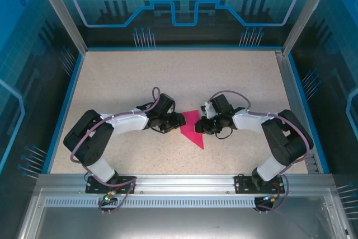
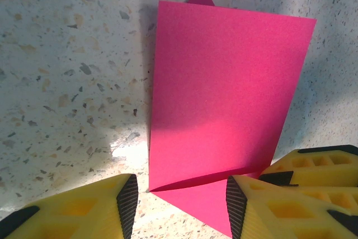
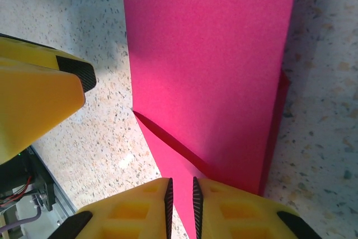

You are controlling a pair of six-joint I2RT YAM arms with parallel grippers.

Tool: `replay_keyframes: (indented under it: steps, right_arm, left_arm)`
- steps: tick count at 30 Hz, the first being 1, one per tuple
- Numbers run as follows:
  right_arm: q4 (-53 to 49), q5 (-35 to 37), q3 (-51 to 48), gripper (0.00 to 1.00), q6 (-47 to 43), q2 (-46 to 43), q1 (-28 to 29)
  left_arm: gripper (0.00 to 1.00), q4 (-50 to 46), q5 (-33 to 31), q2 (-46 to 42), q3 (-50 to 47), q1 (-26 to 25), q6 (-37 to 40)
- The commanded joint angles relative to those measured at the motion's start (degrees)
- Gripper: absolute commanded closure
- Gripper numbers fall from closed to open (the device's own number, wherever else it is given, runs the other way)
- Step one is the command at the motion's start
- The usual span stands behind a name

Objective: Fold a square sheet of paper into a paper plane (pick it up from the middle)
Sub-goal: Fold the wing for the fifth time at the center of the table.

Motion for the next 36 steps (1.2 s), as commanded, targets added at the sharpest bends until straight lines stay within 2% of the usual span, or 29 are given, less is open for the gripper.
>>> replay_keyframes:
  steps: [1,7,24,36]
  right_arm:
    - [1.1,-1.9,-0.9,0.80,0.1,-0.7,-1.1]
    - [1.0,-0.5,-1.4,0.80,-0.6,1.2,-2.1]
    - [8.2,-3.1,-6.8,0.81,1.4,5.3,-5.7]
    - [10.1,-3.2,-8.0,0.81,2.0,7.3,-6.2]
  left_arm:
    - [0.50,-0.6,1.3,0.5,1.4,-0.5,0.4]
    - [0.50,-0.8,1.2,0.8,1.6,-0.7,0.5]
    - [0.48,-0.6,1.5,1.1,1.4,-1.7,-0.9]
    - [0.48,2.9,3.8,4.1,1.6,-2.4,-3.7]
